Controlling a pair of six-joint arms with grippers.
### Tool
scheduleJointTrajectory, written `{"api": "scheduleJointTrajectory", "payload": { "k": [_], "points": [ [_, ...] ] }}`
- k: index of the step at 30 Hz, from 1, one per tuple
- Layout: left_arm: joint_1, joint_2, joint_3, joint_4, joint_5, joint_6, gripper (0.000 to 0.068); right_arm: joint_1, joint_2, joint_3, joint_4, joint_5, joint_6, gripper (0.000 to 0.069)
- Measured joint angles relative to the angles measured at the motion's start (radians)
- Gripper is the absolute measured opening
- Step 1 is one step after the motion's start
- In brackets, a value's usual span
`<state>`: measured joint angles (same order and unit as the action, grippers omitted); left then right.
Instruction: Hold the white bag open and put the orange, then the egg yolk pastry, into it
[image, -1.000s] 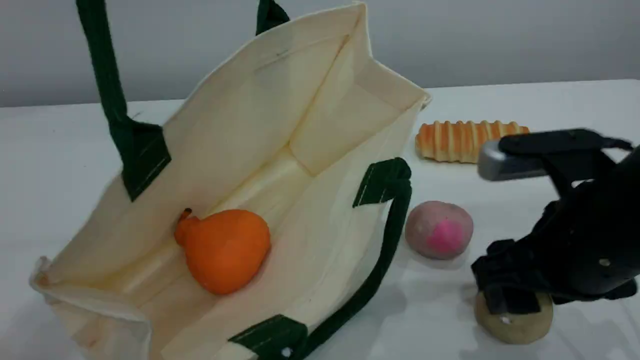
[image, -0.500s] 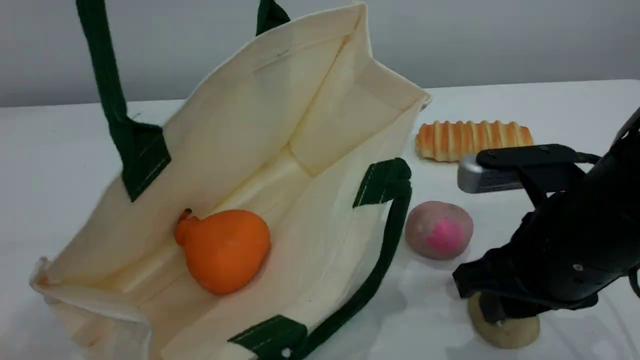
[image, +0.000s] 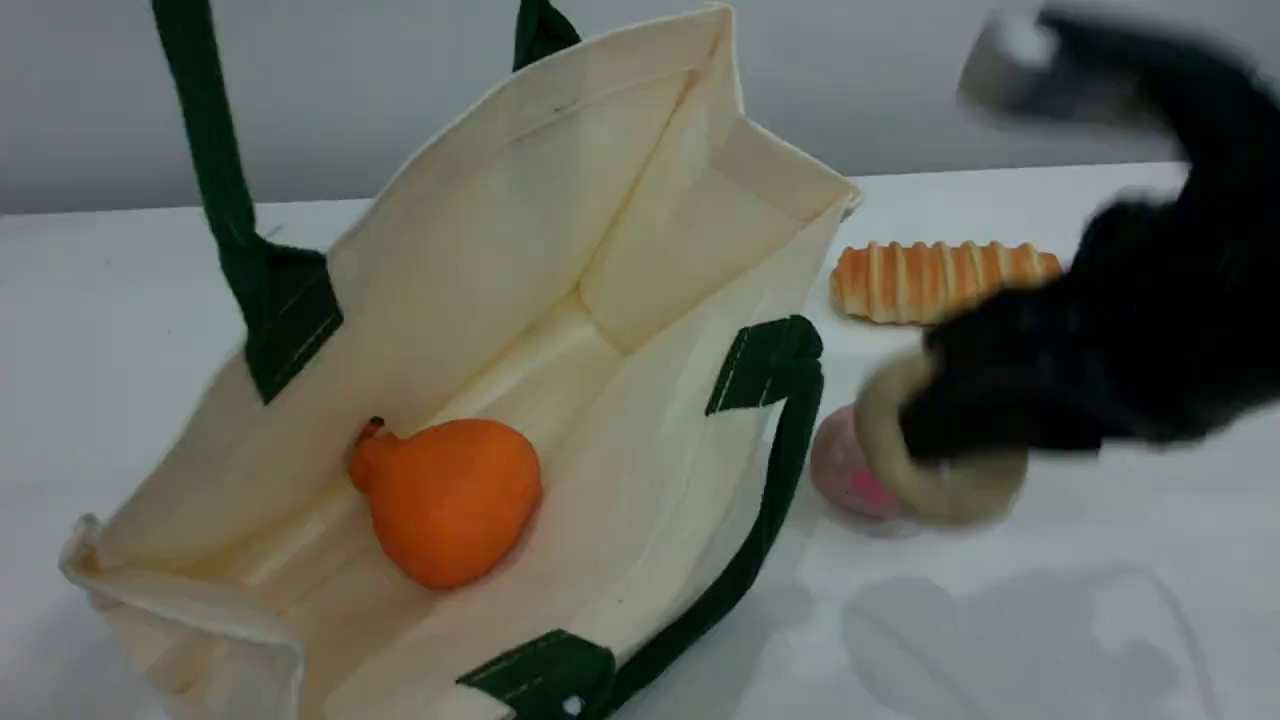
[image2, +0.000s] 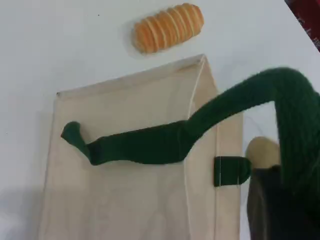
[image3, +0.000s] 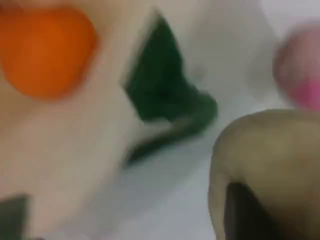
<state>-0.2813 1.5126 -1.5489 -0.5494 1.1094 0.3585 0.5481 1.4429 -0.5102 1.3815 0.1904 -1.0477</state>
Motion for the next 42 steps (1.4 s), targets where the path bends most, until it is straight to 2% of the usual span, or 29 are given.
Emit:
{"api": "scheduleJointTrajectory", "payload": {
  "k": [5, 9, 13, 22, 25, 33, 42],
  "points": [
    [0.0, 0.0, 0.0, 0.0, 0.001, 0.0, 0.0065, 0.0, -0.161, -0.007, 0.042, 0.059, 0.0, 0.0216],
    [0.0, 0.0, 0.0, 0.0, 0.005, 0.0, 0.0065, 0.0, -0.19, -0.036, 0.089, 0.11, -0.024, 0.0213],
    [0.0, 0.0, 0.0, -0.004, 0.007, 0.0, 0.0065, 0.001, -0.151, -0.08, 0.145, 0.188, -0.09, 0.0213],
    [0.0, 0.0, 0.0, -0.005, 0.008, 0.0, 0.0065, 0.001, 0.007, -0.166, 0.346, 0.201, -0.255, 0.0211],
    [0.0, 0.0, 0.0, -0.005, 0.008, 0.001, 0.0065, 0.001, 0.069, -0.195, 0.366, 0.213, -0.269, 0.0211],
    [0.0, 0.0, 0.0, -0.003, -0.002, 0.003, 0.0065, 0.004, 0.191, -0.248, 0.361, 0.341, -0.269, 0.0209],
    [0.0, 0.0, 0.0, 0.001, -0.015, 0.003, 0.0065, 0.111, 0.28, -0.332, 0.363, 0.278, -0.272, 0.0208]
  ]
}}
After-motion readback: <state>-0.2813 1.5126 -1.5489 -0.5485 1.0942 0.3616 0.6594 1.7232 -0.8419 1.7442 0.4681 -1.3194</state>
